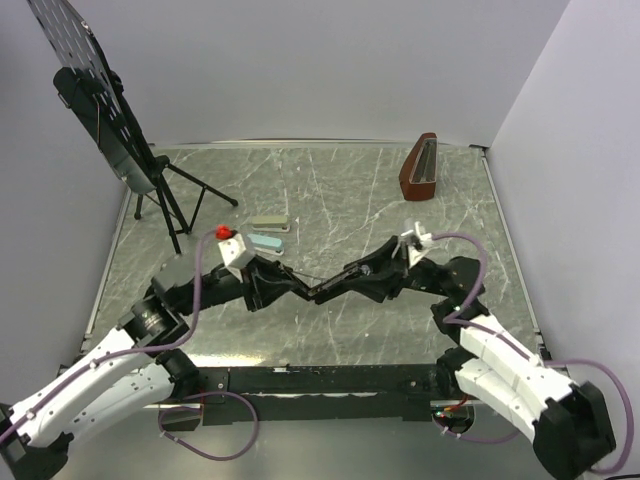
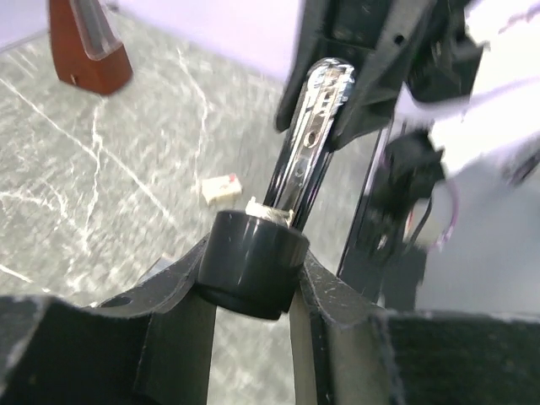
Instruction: Load the staples into the stapler
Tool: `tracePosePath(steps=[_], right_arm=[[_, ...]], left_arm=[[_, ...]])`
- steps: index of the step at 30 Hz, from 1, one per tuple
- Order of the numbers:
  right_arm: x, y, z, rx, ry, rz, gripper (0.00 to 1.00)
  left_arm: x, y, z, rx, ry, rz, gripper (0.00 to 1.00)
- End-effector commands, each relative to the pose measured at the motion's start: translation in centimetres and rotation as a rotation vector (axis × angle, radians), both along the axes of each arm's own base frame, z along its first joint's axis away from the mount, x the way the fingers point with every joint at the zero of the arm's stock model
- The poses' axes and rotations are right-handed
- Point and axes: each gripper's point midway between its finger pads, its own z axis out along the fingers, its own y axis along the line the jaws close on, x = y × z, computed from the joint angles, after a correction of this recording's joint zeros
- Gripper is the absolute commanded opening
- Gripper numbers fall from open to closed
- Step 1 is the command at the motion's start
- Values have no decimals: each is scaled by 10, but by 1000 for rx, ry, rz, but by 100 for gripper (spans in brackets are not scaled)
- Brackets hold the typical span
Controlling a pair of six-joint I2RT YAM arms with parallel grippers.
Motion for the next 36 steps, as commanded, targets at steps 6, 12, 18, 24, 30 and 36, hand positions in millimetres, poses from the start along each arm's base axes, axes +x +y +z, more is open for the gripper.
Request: tracePosePath(steps=[6, 12, 18, 24, 30, 36], right_arm=[[-5, -45, 98, 280, -184, -248, 0], [-7, -62, 122, 371, -218, -343, 0], [-7, -81, 140, 428, -262, -455, 0], [-7, -91, 150, 466, -285, -507, 0], [-4, -86, 144, 442, -268, -490, 0], [1, -77, 128, 394, -222, -457, 0]], left_arm=[[42, 48, 22, -465, 172, 398, 1], [47, 49, 4, -620, 357, 426, 6], [52, 57, -21, -715, 531, 489, 21], [50, 56, -42, -800, 693, 488, 64], [45, 49, -41, -740, 680, 459, 98], [35, 49, 11, -541, 326, 395, 100]])
